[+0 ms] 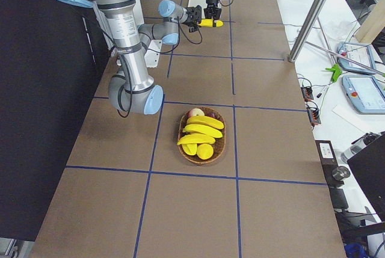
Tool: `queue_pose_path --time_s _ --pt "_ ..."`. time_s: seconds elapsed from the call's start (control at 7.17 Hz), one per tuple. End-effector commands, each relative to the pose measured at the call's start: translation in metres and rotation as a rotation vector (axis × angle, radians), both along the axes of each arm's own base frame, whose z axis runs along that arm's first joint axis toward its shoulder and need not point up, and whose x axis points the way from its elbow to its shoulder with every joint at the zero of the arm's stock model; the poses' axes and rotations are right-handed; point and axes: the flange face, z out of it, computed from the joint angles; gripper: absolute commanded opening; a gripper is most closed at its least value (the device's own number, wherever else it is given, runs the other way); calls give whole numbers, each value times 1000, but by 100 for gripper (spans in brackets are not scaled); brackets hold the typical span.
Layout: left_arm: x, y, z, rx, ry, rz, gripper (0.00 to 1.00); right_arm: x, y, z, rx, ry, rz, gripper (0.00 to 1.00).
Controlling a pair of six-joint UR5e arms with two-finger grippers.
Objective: Transfer all bananas from basket to plate
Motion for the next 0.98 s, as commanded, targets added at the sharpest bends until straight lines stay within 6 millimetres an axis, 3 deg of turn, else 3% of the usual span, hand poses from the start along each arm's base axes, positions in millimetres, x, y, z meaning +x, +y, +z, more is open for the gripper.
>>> queue_pose_path --time_s 0.0,0.28,0.42,0.56,0.84 --pt "-1 -1 1 4 1 -3 0 1 1 -1 -1 2 -6 99" --pt "-4 -4 4 2 -4 -9 0 4 -2 0 4 9 -70 100" --pt "-6 -7 18 -7 -21 -12 0 17 -18 4 -12 25 -159 100" --pt "-14 -13 41 -17 -51 -25 0 39 -41 9 -59 88 -222 100" --pt "-66 -36 118 -6 -147 -73 0 71 -86 35 -193 272 -257 100"
